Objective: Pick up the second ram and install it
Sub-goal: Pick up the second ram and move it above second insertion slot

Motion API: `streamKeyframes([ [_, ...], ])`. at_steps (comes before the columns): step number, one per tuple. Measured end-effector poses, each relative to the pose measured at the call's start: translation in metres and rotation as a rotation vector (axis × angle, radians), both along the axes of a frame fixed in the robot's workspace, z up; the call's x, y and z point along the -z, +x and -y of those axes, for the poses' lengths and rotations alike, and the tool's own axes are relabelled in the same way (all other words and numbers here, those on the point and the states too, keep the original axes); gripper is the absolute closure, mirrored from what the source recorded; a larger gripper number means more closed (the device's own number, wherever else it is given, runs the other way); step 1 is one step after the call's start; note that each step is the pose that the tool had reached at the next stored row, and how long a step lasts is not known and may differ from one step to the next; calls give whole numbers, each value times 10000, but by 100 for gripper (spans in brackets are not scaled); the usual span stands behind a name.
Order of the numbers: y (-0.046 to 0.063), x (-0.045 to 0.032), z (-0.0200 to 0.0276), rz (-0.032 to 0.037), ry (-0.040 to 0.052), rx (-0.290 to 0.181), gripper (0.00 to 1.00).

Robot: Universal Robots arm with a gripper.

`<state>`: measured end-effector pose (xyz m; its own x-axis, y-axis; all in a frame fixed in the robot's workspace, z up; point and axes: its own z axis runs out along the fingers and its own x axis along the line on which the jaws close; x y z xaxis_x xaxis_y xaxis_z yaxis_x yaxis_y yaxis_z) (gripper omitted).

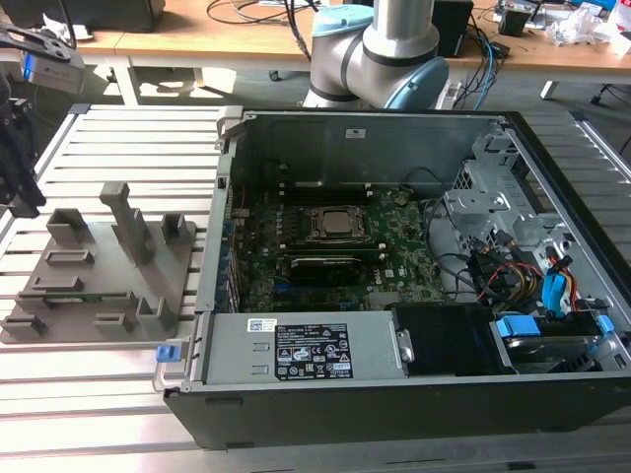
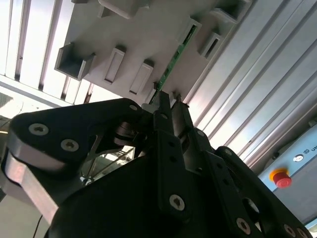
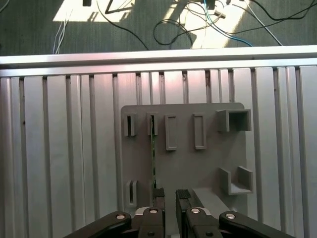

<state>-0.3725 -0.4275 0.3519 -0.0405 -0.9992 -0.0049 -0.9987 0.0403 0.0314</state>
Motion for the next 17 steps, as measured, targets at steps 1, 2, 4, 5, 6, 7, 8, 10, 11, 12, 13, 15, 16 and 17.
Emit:
streamKeyframes([
  [1, 0, 9, 0, 0, 0, 0, 76],
  [2, 0, 25, 0, -1, 0, 0, 76],
  [4, 0, 56, 0, 0, 0, 0, 76],
  [5, 0, 63, 0, 0, 0, 0, 76],
  [6, 0, 69, 0, -1, 0, 0, 76],
  [7, 0, 81, 0, -1, 0, 0, 76],
  [8, 0, 100, 0, -1, 0, 0, 76],
  [10, 0, 122, 0, 0, 0, 0, 76],
  [11, 0, 128, 0, 0, 0, 0, 76],
  [12, 0, 136, 0, 0, 0, 0, 76],
  [13, 0, 147, 0, 0, 0, -1, 76],
  [15, 0, 178, 0, 0, 0, 0, 76],
  [16, 0, 190, 0, -1, 0, -1, 76],
  [17, 0, 196, 0, 0, 0, 0, 76],
])
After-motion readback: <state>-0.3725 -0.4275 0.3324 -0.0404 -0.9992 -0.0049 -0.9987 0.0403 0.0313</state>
